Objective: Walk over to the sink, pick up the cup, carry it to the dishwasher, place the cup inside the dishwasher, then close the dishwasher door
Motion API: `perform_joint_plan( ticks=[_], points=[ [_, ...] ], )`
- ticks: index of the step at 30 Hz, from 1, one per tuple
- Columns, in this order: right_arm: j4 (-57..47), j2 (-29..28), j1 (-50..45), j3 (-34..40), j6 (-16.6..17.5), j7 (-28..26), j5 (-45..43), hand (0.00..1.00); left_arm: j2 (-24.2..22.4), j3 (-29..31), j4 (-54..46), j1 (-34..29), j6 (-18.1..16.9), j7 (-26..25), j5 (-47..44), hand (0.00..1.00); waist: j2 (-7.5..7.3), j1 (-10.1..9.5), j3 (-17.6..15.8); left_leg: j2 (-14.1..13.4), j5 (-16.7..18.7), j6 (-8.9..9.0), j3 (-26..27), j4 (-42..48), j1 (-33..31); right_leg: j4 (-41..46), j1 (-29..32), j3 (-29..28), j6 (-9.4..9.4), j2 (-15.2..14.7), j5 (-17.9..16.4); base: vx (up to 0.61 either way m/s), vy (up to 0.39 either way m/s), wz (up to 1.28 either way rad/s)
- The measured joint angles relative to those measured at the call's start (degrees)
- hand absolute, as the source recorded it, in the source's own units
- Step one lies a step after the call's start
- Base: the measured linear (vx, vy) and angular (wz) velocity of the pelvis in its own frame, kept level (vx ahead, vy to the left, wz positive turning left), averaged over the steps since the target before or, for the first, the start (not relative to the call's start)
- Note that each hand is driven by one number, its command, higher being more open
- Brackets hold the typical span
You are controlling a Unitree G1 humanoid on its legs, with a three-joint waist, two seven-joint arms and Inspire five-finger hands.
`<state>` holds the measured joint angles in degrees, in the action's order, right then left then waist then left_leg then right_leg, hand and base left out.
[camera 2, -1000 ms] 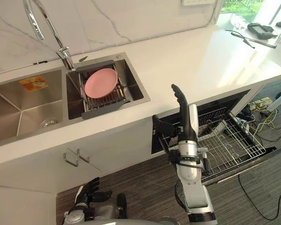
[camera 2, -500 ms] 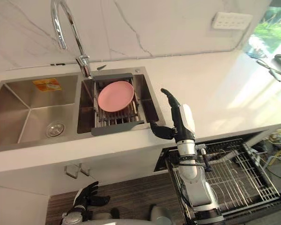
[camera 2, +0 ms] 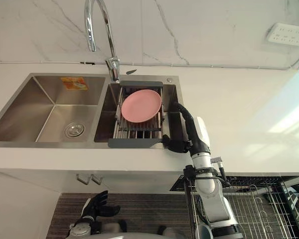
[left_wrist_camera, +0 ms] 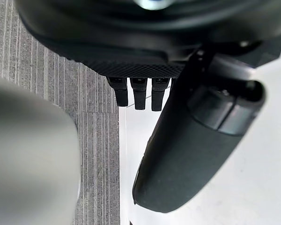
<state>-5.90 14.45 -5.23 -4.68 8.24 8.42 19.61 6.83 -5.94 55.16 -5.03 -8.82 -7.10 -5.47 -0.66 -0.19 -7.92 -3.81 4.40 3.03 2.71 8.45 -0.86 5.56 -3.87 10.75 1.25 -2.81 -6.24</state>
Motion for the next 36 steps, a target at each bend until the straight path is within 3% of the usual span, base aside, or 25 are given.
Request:
perform_joint_plan(
  ticks=[2, 5, 6, 12, 23, 30, 35, 36],
  points=[
    [0.8, -0.9, -0.1, 0.0, 0.0, -0.1, 0.0, 0.9, -0.2, 0.4, 0.1, -0.3, 0.0, 0.0, 0.2, 0.9, 0.05, 0.25, 0.0, 0.5, -3.4, -0.17, 0.7, -6.4, 2.9, -0.6, 0.0, -0.4, 0.05, -0.2, 0.3, -0.05, -0.01, -0.06],
    [1.2, -1.2, -0.3, 0.0, 0.0, -0.4, 0.0, 0.9, -0.4, 1.1, 0.4, -0.4, 0.1, 0.2, 1.0, 0.9, 0.06, 0.8, 0.0, 0.3, -4.5, -0.31, 1.0, -9.9, 4.7, -0.6, 0.0, -0.5, 0.02, 0.1, 0.6, -0.06, -0.007, -0.02],
    [2.4, -1.0, -1.3, -0.1, 0.0, -0.9, 0.3, 0.9, -0.6, 1.1, 1.5, -0.5, 0.3, 0.8, 1.0, 0.9, 0.6, 1.67, 0.6, 0.6, -5.6, -0.66, 0.7, -12.6, 6.0, -3.8, -1.3, -0.9, -0.04, 1.0, 2.6, 0.0, 0.0, 0.0],
    [2.4, -1.4, -1.9, -0.1, 0.0, -0.9, 0.2, 0.9, -0.6, 1.1, 1.5, -0.5, 0.3, 0.8, 1.0, 0.9, 0.35, 1.76, 0.8, 0.4, -5.6, -0.66, 1.2, -12.8, 6.6, -3.8, -1.6, -1.3, -0.04, 1.0, 2.6, 0.0, 0.0, -0.03],
    [-1.9, -8.7, -8.5, 3.4, -0.6, -0.2, 0.1, 0.9, -1.2, 3.4, 1.6, -1.5, 0.9, 0.8, 1.0, 0.9, 0.11, 2.58, 1.2, 0.0, -5.5, -0.62, 2.2, -13.4, 9.3, -3.4, -3.8, -1.9, 0.17, 0.9, 2.4, -0.02, -0.004, -0.03],
    [-7.3, -7.5, -8.8, 4.4, -0.4, 0.9, 0.5, 0.9, -1.2, 3.4, 1.7, -1.7, 0.9, 0.8, 1.0, 0.9, 0.13, 2.53, 1.6, 0.0, -5.6, -0.47, 1.4, -13.7, 9.5, -2.9, -4.2, -1.0, 0.49, 0.8, 2.0, -0.04, -0.007, 0.07],
    [-8.5, -4.7, -8.2, 4.4, -0.4, 0.8, 1.0, 0.9, -1.2, 3.4, 1.7, -1.7, 0.9, 0.9, 1.0, 0.9, 0.11, 2.46, 1.7, 0.1, -5.6, -0.48, 1.4, -13.7, 9.5, -2.9, -4.2, -0.9, 0.49, 0.7, 2.0, 0.0, 0.0, 0.0],
    [-8.5, -2.1, -6.6, 4.3, -0.4, 0.7, 1.3, 0.9, -1.1, 3.4, 1.7, -1.7, 0.9, 1.0, 1.0, 0.9, 0.12, 2.45, 1.7, 0.1, -5.6, -0.5, 1.2, -13.7, 9.4, -2.8, -4.1, -0.8, 0.3, 0.7, 2.1, 0.01, 0.0, 0.03]
  ],
)
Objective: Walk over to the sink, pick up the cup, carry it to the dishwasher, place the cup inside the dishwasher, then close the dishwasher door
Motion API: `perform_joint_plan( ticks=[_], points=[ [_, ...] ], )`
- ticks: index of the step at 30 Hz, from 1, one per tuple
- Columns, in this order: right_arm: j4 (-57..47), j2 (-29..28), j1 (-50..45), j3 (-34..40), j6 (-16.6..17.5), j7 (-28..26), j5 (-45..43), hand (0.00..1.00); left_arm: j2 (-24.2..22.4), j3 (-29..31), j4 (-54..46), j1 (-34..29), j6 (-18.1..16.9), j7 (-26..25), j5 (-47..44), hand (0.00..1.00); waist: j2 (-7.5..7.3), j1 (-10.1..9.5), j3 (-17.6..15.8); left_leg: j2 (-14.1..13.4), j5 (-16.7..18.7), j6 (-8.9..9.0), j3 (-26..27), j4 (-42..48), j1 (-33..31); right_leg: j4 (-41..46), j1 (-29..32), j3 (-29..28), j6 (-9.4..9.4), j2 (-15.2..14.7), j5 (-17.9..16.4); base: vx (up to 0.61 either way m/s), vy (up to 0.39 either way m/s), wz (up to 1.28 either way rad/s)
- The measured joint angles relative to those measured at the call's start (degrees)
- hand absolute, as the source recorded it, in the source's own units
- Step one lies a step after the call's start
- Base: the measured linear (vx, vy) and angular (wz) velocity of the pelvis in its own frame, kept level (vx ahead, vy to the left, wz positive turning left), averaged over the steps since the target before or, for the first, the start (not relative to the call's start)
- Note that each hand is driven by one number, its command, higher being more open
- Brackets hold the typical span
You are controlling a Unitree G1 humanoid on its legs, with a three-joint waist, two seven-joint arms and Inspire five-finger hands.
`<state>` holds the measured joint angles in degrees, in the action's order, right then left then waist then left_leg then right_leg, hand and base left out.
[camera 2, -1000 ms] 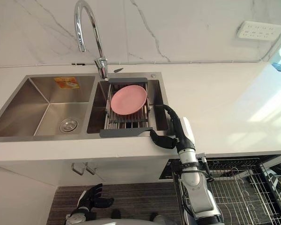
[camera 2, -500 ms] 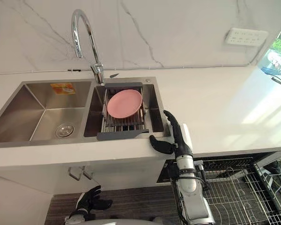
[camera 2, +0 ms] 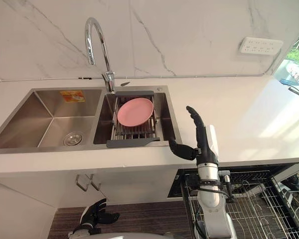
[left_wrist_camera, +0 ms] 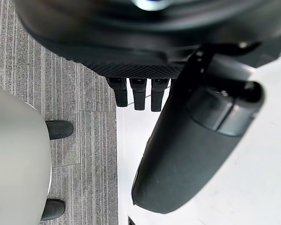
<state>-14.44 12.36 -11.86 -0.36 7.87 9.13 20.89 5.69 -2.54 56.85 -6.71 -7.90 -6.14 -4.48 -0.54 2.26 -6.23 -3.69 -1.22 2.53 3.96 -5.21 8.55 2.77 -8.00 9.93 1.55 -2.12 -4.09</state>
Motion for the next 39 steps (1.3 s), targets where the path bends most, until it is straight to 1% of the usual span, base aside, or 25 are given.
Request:
perform_joint_plan(
  ticks=[7, 11, 15, 21, 23, 26, 30, 32, 35, 39],
  points=[
    [0.7, 7.3, 5.6, -0.7, 0.1, -1.3, 0.8, 0.9, 0.0, 0.0, -0.1, 0.1, -0.1, 0.2, 0.0, 0.9, 0.02, -0.63, 0.0, 0.1, 0.0, -0.04, -0.4, 0.0, -0.2, -0.1, 0.0, 0.3, 0.08, -0.1, -0.1, 0.0, -0.001, 0.02],
    [3.4, 10.5, 9.3, -3.0, 0.3, -2.0, 1.7, 0.9, 0.0, 0.0, -0.2, 0.1, -0.1, 0.8, 0.0, 0.9, 0.01, -0.68, 0.0, 0.4, -0.1, -0.16, -1.6, 0.0, -0.8, -0.1, 0.1, 1.3, 0.22, -0.3, -0.2, -0.01, -0.001, 0.13],
    [7.6, 13.4, 13.1, -5.9, 0.4, -3.1, 3.1, 0.9, 0.0, 0.0, -0.3, 0.3, -0.2, 1.3, 0.0, 0.9, 0.05, -1.5, -0.1, 0.8, -0.3, -0.33, -2.3, 0.0, -1.7, -0.1, 0.6, 2.3, 0.31, -0.8, -0.2, -0.01, 0.006, 0.13],
    [13.2, 17.2, 19.0, -10.5, 1.0, -4.3, 5.6, 0.9, 0.1, -0.1, -0.4, 0.3, -0.5, 1.7, 0.0, 0.9, 0.04, -1.62, -0.2, 1.1, -0.5, -0.6, -3.0, 0.0, -3.8, -0.1, 2.2, 2.9, 0.42, -1.1, -0.3, 0.01, 0.002, 0.06],
    [15.1, 18.2, 20.9, -11.6, 1.1, -4.4, 6.5, 0.9, 0.1, -0.1, -0.5, 0.3, -0.6, 1.8, 0.0, 0.9, 0.03, -1.72, -0.2, 1.2, -0.6, -0.62, -3.1, 0.0, -4.3, -0.1, 2.8, 3.0, 0.42, -1.1, -0.3, 0.02, -0.004, 0.05],
    [18.9, 19.7, 24.4, -12.5, 1.1, -4.4, 8.5, 0.9, 0.1, -0.2, -1.4, 0.3, -0.7, 2.0, 0.0, 0.9, 0.06, -2.6, -0.6, 1.4, -0.8, -0.72, -3.6, 0.2, -5.1, -0.1, 3.3, 3.5, 0.43, -1.1, -0.3, 0.04, -0.001, 0.08],
    [21.6, 20.7, 28.9, -13.8, 1.1, -4.3, 10.4, 0.9, 0.2, -0.2, -2.5, 0.3, -0.8, 2.3, 0.0, 0.9, 0.0, -2.74, -1.2, 1.6, -1.1, -0.75, -4.9, 0.3, -6.1, -0.1, 3.7, 4.6, 0.45, -1.3, -0.3, 0.01, -0.002, 0.15],
    [22.9, 20.9, 30.9, -14.1, 1.0, -4.3, 10.9, 0.9, 0.2, -0.2, -3.0, 0.3, -0.8, 2.3, -0.1, 0.9, -0.1, -2.99, -2.2, 1.6, -1.2, -0.76, -5.1, 0.3, -6.3, -0.1, 3.8, 4.9, 0.46, -1.4, -0.3, -0.01, -0.007, 0.14],
    [25.0, 21.2, 33.8, -15.8, 0.5, -4.1, 12.2, 0.9, 0.2, -0.1, -3.2, 0.4, -1.1, 2.2, -0.1, 0.9, -0.14, -3.17, -2.6, 1.8, -1.2, -0.78, -5.3, 0.9, -7.1, 0.0, 4.2, 5.3, 0.47, -1.7, -0.3, -0.02, 0.003, 0.08],
    [25.2, 21.2, 35.1, -15.9, 0.1, -3.5, 12.6, 0.9, 0.3, 0.0, -4.8, 0.4, -1.3, 1.4, -1.2, 0.9, -0.29, -3.47, -4.8, 1.9, -1.2, -0.79, -5.5, 1.5, -7.8, 0.3, 4.2, 5.8, 0.7, -1.9, -0.4, -0.04, 0.001, 0.08]
  ],
)
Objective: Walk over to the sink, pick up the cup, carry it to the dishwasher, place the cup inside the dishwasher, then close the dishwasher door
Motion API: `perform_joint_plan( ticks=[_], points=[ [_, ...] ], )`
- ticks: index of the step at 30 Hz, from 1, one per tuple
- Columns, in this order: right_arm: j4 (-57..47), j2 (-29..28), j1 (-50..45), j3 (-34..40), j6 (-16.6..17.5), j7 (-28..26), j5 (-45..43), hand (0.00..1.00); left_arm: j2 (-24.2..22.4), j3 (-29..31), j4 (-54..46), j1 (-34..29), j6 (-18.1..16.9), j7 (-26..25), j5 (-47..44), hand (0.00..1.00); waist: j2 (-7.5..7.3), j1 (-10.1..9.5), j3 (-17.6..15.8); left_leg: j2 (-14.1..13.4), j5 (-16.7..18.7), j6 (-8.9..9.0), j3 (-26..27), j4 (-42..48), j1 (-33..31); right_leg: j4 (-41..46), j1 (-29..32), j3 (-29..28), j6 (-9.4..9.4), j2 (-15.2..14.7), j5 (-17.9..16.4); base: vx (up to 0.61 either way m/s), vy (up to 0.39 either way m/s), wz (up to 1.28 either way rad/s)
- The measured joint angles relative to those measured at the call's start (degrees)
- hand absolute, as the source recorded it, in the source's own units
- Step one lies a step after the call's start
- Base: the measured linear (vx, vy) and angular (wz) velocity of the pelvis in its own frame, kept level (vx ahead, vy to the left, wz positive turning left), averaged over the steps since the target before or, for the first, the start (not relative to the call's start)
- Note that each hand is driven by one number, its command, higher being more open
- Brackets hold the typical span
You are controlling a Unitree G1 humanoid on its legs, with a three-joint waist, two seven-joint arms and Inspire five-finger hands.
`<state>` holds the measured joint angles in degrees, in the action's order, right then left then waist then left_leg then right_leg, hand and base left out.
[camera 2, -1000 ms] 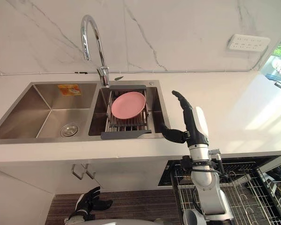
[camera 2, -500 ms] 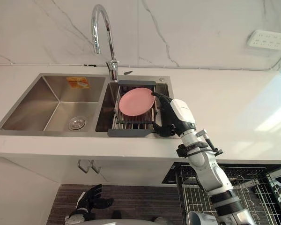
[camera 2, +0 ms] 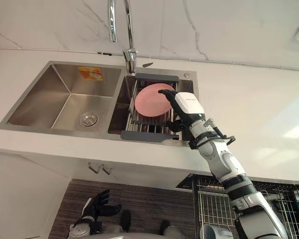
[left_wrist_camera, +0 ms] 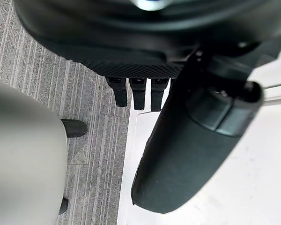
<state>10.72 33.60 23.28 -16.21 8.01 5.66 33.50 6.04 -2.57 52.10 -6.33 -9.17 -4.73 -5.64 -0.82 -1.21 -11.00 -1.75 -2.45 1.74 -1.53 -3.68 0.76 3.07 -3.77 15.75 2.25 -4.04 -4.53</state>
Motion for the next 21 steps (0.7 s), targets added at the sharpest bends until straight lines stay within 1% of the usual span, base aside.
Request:
perform_joint_plan(
  ticks=[6, 10, 17, 21],
  points=[
    [2.7, 0.0, 2.3, -0.1, -0.3, 0.6, 0.5, 0.9, -0.4, 1.0, -0.5, 0.3, -0.1, -0.3, -0.2, 0.9, 0.05, -0.78, -1.0, 0.2, 0.0, -0.03, -0.1, 0.6, -1.2, 0.8, 1.1, 0.1, 0.15, -0.3, -0.1, -0.02, 0.002, 0.02],
    [3.9, 0.0, 4.2, -0.3, -0.9, 1.1, 0.8, 0.9, -0.3, 1.1, -0.6, 0.8, -0.5, -0.3, -0.2, 0.9, 0.04, -0.81, -2.2, 0.3, 0.0, -0.05, -0.1, 1.0, -1.4, 1.1, 1.2, 0.2, 0.23, -0.5, -0.2, -0.03, 0.005, 0.03],
    [6.6, 0.3, 10.6, -2.1, -2.3, 1.8, 4.7, 0.9, -0.3, 1.4, -0.4, 1.8, -1.0, -0.3, -0.3, 0.9, 0.04, -1.29, -3.6, 0.5, 0.0, -0.58, -0.1, 2.0, -3.3, 1.8, 2.9, 0.4, 0.23, -0.8, -0.2, 0.0, 0.0, 0.0],
    [7.2, 1.3, 13.5, -2.1, -2.5, 2.2, 5.0, 0.9, -0.3, 1.7, -0.3, 2.6, -1.0, -0.4, -1.2, 0.9, 0.09, -2.12, -4.8, 0.6, 0.1, -0.61, -0.3, 2.8, -3.9, 1.8, 3.0, 0.7, 0.22, -0.8, -0.2, -0.01, -0.003, 0.02]
  ],
)
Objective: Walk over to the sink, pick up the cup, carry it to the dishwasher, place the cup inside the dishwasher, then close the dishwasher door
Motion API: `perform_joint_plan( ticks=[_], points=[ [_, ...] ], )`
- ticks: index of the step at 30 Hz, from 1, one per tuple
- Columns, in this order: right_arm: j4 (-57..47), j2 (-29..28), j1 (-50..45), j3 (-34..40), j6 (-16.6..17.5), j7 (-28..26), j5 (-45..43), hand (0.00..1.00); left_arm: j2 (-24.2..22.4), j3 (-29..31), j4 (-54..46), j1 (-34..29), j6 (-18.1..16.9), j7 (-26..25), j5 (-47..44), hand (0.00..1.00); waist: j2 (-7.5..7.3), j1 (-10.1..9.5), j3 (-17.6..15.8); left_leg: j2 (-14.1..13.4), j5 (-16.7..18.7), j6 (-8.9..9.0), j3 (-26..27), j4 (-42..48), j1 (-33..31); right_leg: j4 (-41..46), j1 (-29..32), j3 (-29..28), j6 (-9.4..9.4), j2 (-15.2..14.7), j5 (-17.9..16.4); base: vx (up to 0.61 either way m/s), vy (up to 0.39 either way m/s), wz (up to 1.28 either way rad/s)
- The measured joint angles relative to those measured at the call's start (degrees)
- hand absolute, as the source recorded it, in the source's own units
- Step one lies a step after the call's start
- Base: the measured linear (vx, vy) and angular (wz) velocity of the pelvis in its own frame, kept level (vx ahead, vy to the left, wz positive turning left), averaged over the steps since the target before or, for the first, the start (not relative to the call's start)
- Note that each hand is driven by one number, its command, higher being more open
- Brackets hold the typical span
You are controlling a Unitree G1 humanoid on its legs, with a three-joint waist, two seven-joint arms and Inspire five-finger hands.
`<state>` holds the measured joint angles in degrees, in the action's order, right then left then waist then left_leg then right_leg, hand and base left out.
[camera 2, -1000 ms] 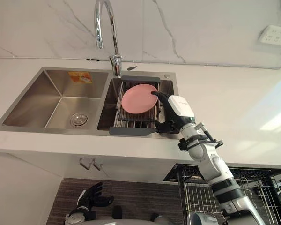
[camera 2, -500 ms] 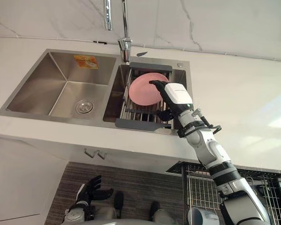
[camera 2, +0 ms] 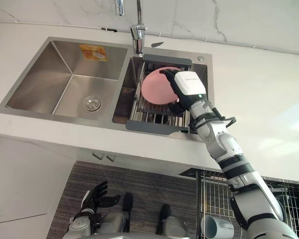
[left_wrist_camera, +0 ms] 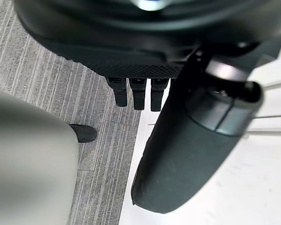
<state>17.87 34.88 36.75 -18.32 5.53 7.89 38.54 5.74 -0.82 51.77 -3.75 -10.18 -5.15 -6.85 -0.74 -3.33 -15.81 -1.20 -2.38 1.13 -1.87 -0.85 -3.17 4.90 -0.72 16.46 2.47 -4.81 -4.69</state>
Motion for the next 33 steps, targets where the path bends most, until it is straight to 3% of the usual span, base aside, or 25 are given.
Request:
perform_joint_plan(
  ticks=[17, 18, 33],
  points=[
    [8.2, 1.5, 10.6, -2.5, -1.5, 0.2, 1.0, 0.9, -0.3, 1.0, -0.1, 2.0, -0.3, -1.0, -2.7, 0.9, 0.74, -0.86, -3.8, 0.1, 0.1, -0.02, -0.4, 4.1, -3.9, 1.2, 2.1, 0.2, -0.05, -0.2, 0.0, -0.01, -0.003, 0.03],
    [8.8, 1.5, 10.6, -2.5, -1.5, 0.1, 1.0, 0.3, -0.3, 0.9, 0.0, 2.2, -0.2, -1.0, -2.7, 0.9, 0.92, -0.93, -4.0, 0.1, 0.2, -0.05, -0.4, 4.5, -4.2, 1.2, 2.2, 0.0, -0.05, -0.2, 0.0, -0.02, 0.001, -0.05],
    [10.3, 2.2, 14.8, -4.5, -1.1, -0.7, -1.3, 0.3, -0.4, 0.8, -0.1, 3.1, -0.2, -1.1, -3.3, 0.9, 1.57, -1.52, -5.3, -0.2, 1.2, -0.39, 0.6, 5.3, -5.2, 2.9, 3.9, -0.8, -0.2, -0.2, 0.0, -0.02, 0.0, -0.02]
  ],
)
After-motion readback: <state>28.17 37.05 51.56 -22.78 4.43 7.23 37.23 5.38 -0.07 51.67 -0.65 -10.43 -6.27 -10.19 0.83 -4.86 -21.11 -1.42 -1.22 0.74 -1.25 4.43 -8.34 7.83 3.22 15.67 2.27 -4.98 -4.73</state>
